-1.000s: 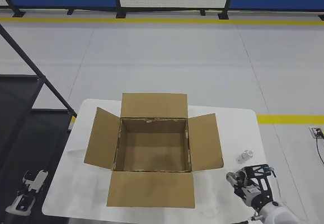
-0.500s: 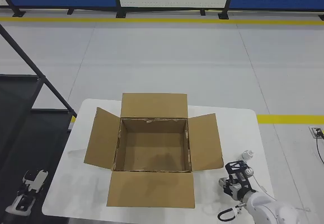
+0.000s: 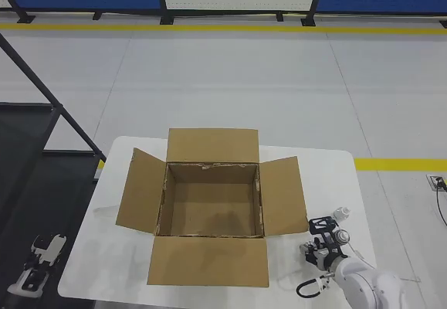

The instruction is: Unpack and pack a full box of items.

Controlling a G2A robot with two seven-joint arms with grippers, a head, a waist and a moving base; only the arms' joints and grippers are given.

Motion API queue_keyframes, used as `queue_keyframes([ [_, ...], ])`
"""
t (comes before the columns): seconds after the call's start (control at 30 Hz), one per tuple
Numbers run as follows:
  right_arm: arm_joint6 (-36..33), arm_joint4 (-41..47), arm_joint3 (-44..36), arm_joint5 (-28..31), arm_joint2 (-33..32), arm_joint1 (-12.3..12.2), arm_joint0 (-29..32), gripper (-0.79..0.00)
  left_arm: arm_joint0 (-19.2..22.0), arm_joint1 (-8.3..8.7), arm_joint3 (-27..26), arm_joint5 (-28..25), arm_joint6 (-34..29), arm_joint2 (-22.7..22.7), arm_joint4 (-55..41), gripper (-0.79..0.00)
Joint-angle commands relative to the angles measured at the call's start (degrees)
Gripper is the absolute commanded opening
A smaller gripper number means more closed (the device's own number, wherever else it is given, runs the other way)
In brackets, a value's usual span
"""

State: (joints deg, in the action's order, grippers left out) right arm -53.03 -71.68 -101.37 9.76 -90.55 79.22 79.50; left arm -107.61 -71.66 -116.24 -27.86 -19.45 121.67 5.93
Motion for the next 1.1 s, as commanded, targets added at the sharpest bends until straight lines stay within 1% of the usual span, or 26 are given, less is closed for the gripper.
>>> queue_keyframes([
  [0.0,0.9,1.0,-1.1,0.2,-0.2,-0.1,0.6,-0.296,0.0,0.0,0.0,0.0,0.0,0.0,0.0,0.0],
  [0.03,1.4,1.3,-1.9,0.4,-0.4,-0.2,1.0,-0.262,0.0,0.0,0.0,0.0,0.0,0.0,0.0,0.0],
  [0.07,1.6,1.3,-2.6,0.5,-0.4,-0.2,1.5,-0.252,0.0,0.0,0.0,0.0,0.0,0.0,0.0,0.0],
  [0.13,3.7,3.1,-4.7,0.9,-0.6,-0.3,2.4,-0.302,0.0,0.0,0.0,0.0,0.0,0.0,0.0,0.0],
  [0.2,5.9,5.1,-6.0,2.5,-1.0,-0.4,3.4,-0.391,0.0,0.0,0.0,0.0,0.0,0.0,0.0,0.0],
  [0.23,7.0,6.0,-6.2,2.9,-1.1,-0.4,3.7,-0.397,0.0,0.0,0.0,0.0,0.0,0.0,0.0,0.0],
  [0.27,7.6,6.8,-6.2,3.8,-1.0,-0.5,3.8,-0.428,0.0,0.0,0.0,0.0,0.0,0.0,0.0,0.0],
  [0.37,9.3,8.7,-4.5,5.4,-0.1,-0.6,3.1,-0.474,0.0,0.0,0.0,0.0,0.0,0.0,0.0,0.0],
  [0.4,10.0,9.1,-3.7,5.4,0.4,-0.6,2.5,-0.471,0.0,0.0,0.0,0.0,0.0,0.0,0.0,0.0],
  [0.5,11.8,10.7,-0.6,5.9,2.0,-0.6,0.9,-0.496,0.0,0.0,0.0,0.0,0.0,0.0,0.0,0.0],
  [0.6,14.9,12.7,1.8,7.4,2.9,-0.6,-0.1,-0.536,0.0,0.0,0.0,0.0,0.0,0.0,0.0,0.0],
  [0.73,18.7,13.9,3.4,9.4,4.2,-0.7,-0.4,-0.714,0.0,0.0,0.0,0.0,0.0,0.0,0.0,0.0],
  [0.77,19.2,14.4,3.7,10.1,4.4,-0.7,-0.4,-0.73,0.0,0.0,0.0,0.0,0.0,0.0,0.0,0.0],
  [0.8,19.6,14.8,3.9,10.9,4.7,-0.8,-0.4,-0.776,0.0,0.0,0.0,0.0,0.0,0.0,0.0,0.0],
  [0.93,20.4,15.2,4.5,12.8,6.1,-1.0,-0.7,-0.785,0.0,0.0,0.0,0.0,0.0,0.0,0.0,0.0],
  [1.07,22.0,15.0,4.9,13.3,7.4,-1.1,-1.1,-0.785,0.0,0.0,0.0,0.0,0.0,0.0,0.0,0.0],
])
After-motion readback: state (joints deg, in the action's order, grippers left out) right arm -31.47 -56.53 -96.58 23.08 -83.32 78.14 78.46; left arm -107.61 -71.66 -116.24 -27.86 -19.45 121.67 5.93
